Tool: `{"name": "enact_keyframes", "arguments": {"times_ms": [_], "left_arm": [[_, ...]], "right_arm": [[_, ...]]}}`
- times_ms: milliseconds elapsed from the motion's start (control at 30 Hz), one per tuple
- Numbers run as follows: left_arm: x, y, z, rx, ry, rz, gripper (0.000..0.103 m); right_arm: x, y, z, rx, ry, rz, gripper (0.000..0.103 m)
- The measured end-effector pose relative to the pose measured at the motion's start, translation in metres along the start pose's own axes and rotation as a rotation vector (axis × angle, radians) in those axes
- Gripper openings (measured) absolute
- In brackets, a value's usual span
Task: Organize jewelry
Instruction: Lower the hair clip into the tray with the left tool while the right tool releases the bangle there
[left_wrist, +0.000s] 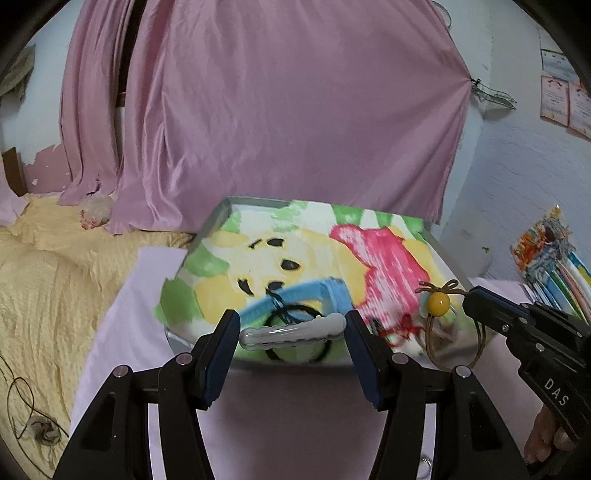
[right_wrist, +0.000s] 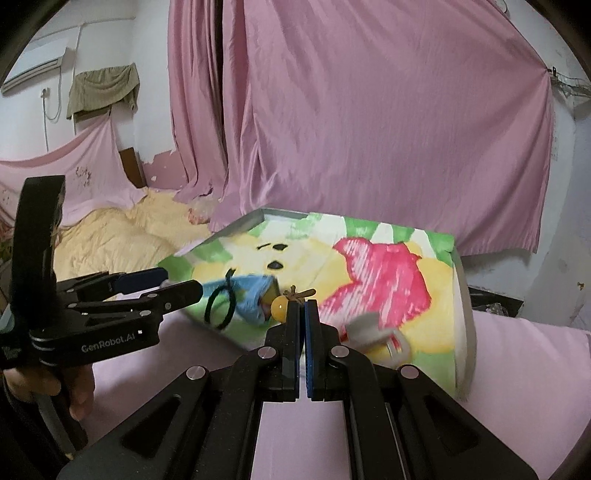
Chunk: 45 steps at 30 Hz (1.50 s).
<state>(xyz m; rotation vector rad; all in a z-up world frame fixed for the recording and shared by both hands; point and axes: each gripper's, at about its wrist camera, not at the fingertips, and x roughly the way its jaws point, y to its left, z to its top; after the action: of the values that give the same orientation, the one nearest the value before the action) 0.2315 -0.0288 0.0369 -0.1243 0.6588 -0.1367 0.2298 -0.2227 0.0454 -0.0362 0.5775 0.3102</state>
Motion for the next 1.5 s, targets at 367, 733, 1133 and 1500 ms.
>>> {"name": "enact_keyframes", "arguments": {"times_ms": [367,733,1133,1500], "left_arm": [[0.043,0.005,0.003,0.000,0.069,0.032,0.056],[0.049,0.007,0.002,0.000,0.081,0.040,0.056],[0.041,0.011,-0.002,-0.035,0.060,0.027,0.075],[-0.006,0.010,-0.010,-0.052,-0.079,-0.001,0.099]], "right_arm": [[0.052,-0.014,-0.008,0.077,0.099,0.005,0.003],[0.074,-0.017,-0.019,0.085,0.174,0.006,0.003],[0.056,-0.019,-0.019,0.092,0.123,-0.036,0.019],[0.002,-0.023,-0.025,0.120,-0.059,-0.102,0.065]]}}
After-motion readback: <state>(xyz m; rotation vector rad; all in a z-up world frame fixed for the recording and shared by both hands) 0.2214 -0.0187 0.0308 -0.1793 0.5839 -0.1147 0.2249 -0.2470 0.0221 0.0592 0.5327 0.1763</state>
